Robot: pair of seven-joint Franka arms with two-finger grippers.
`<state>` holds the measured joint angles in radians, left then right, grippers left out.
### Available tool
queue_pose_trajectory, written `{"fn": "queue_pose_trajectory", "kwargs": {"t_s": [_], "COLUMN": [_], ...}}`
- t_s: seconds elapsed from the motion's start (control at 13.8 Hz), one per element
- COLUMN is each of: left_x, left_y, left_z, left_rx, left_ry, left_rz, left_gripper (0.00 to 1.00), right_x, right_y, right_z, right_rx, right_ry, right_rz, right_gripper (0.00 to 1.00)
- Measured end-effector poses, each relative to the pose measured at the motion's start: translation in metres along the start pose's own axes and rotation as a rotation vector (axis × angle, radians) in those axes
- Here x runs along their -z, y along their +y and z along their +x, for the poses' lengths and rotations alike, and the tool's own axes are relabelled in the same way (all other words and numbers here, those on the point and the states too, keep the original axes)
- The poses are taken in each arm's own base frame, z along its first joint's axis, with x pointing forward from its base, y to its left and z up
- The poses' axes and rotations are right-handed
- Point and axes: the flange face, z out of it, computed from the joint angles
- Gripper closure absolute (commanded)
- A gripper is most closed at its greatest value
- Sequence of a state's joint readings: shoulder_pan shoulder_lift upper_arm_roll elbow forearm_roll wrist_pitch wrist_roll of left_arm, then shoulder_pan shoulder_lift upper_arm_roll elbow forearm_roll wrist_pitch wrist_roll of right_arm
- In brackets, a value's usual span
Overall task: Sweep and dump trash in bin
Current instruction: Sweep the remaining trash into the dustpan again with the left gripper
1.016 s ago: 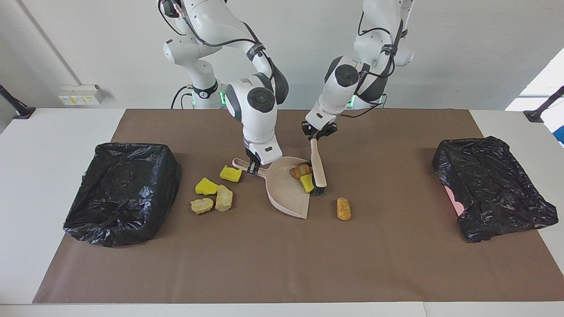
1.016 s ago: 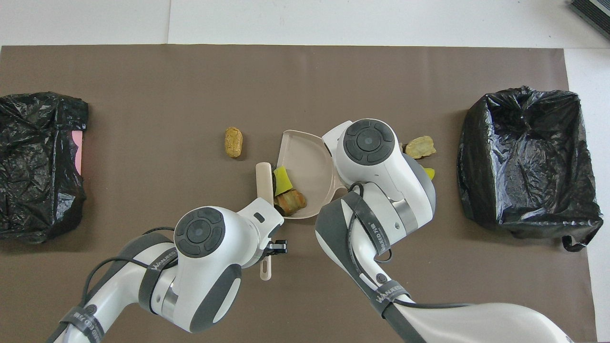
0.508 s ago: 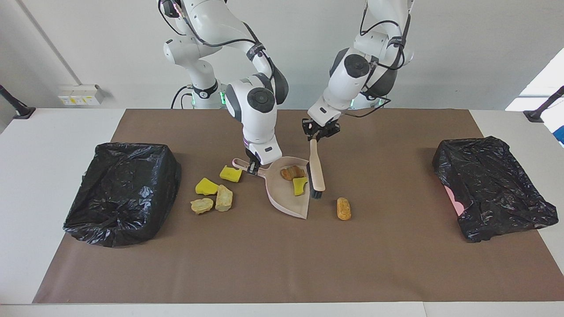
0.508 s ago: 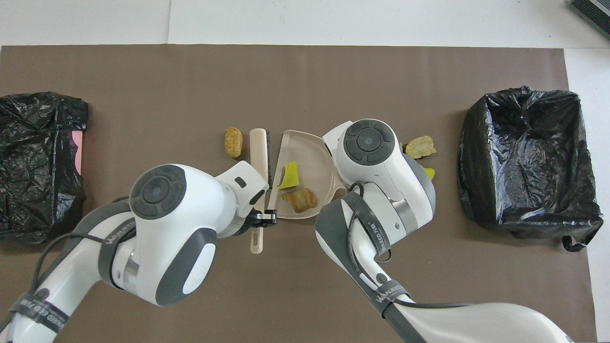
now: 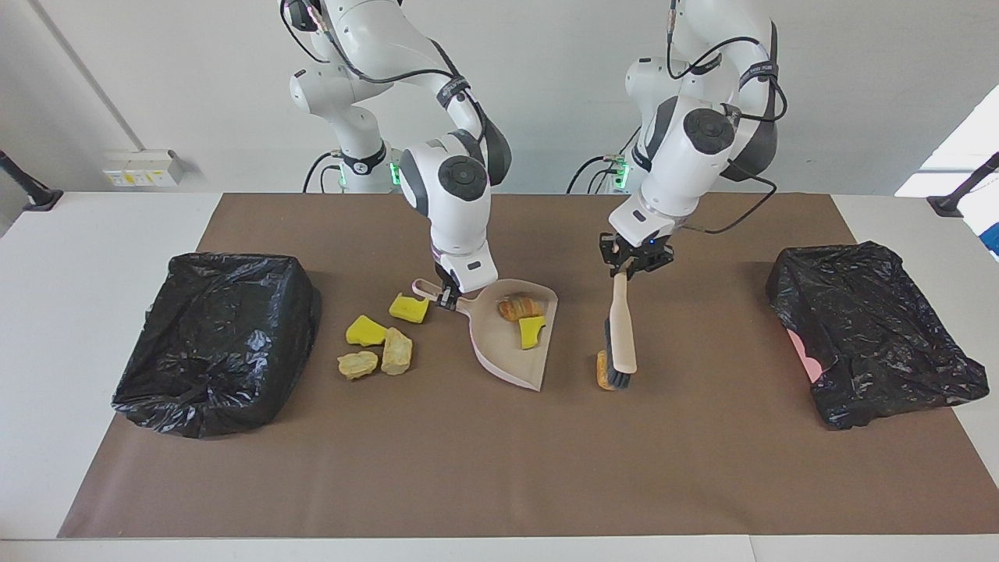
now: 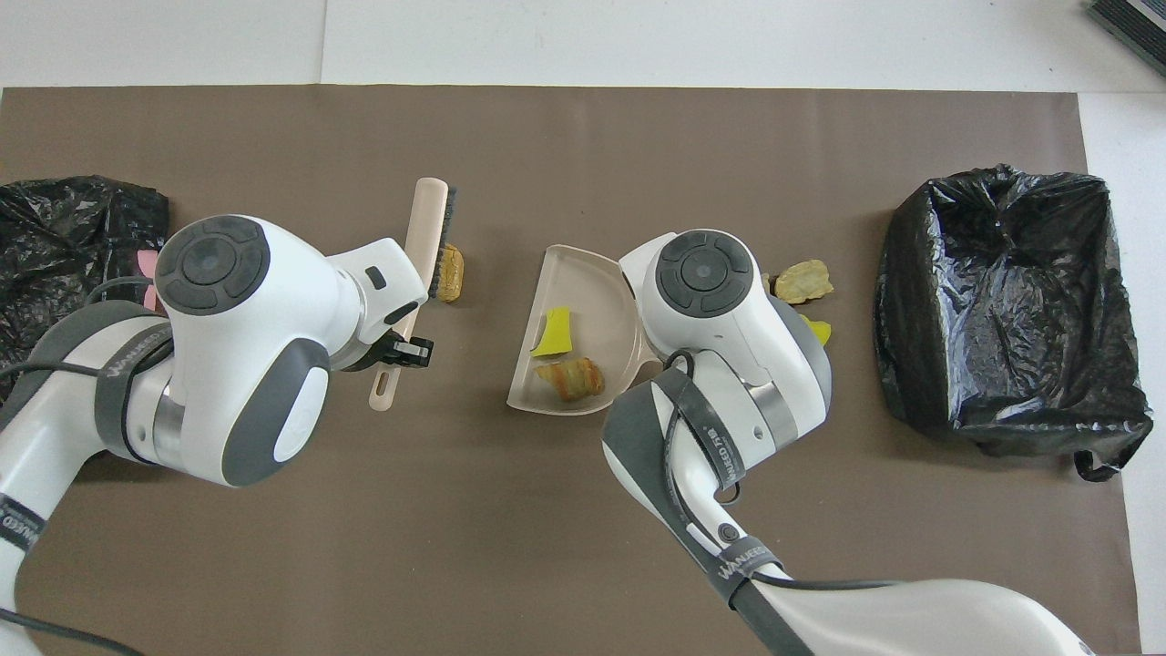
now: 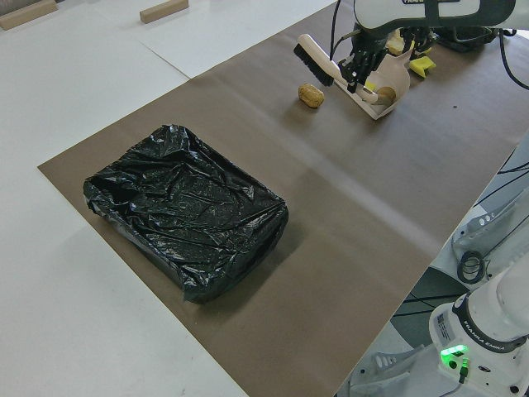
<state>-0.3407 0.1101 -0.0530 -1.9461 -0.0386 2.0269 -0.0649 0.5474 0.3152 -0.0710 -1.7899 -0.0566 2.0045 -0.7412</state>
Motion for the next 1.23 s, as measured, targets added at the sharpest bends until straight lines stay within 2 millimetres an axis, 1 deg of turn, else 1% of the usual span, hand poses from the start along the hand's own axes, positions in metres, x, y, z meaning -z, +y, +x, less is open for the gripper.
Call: {"fn": "queue_pose_trajectory", "kwargs": {"t_s": [0.15, 0.29, 0.36, 0.44, 0.51, 0.73, 0.8, 0.87, 0.94, 1.16, 1.23], "left_x": [-0.013, -0.022, -0.024, -0.026, -0.030, -0.051, -0.058, -0.062, -0.064, -0.058, -0.057], "left_y": [-0.027, -0.056, -0.064, -0.067, -0.066, -0.052, -0.045, -0.034, -0.019, 0.039, 0.055], "left_z": [0.014, 0.018, 0.016, 0.014, 0.011, -0.003, -0.009, -0.016, -0.022, -0.036, -0.040], "left_rx": [-0.032, -0.072, -0.088, -0.101, -0.113, -0.143, -0.157, -0.177, -0.202, -0.268, -0.273], "left_ry": [-0.015, -0.033, -0.047, -0.072, -0.093, -0.151, -0.168, -0.180, -0.186, -0.178, -0.176], "left_rz": [0.017, 0.042, 0.049, 0.054, 0.057, 0.057, 0.058, 0.059, 0.061, 0.029, 0.021], "left_gripper": [1.00, 1.00, 1.00, 1.00, 1.00, 1.00, 1.00, 1.00, 1.00, 1.00, 1.00], "right_x": [0.000, 0.000, 0.000, 0.000, 0.000, -0.002, -0.002, -0.002, -0.002, -0.002, -0.003], "right_y": [0.000, 0.000, 0.000, 0.000, 0.000, -0.001, -0.001, -0.001, -0.001, -0.001, -0.001], "right_z": [0.000, 0.000, 0.000, 0.000, 0.000, 0.000, 0.000, 0.000, -0.001, -0.001, -0.001], "right_rx": [-0.003, -0.005, -0.005, -0.005, -0.005, -0.006, -0.006, -0.007, -0.007, -0.007, -0.007], "right_ry": [0.000, 0.000, 0.000, 0.000, -0.001, -0.002, -0.002, -0.002, -0.003, -0.003, -0.003], "right_rz": [0.000, 0.000, 0.000, 0.000, 0.001, 0.003, 0.003, 0.003, 0.004, 0.004, 0.004], "right_gripper": [1.00, 1.00, 1.00, 1.00, 1.00, 1.00, 1.00, 1.00, 1.00, 1.00, 1.00]}}
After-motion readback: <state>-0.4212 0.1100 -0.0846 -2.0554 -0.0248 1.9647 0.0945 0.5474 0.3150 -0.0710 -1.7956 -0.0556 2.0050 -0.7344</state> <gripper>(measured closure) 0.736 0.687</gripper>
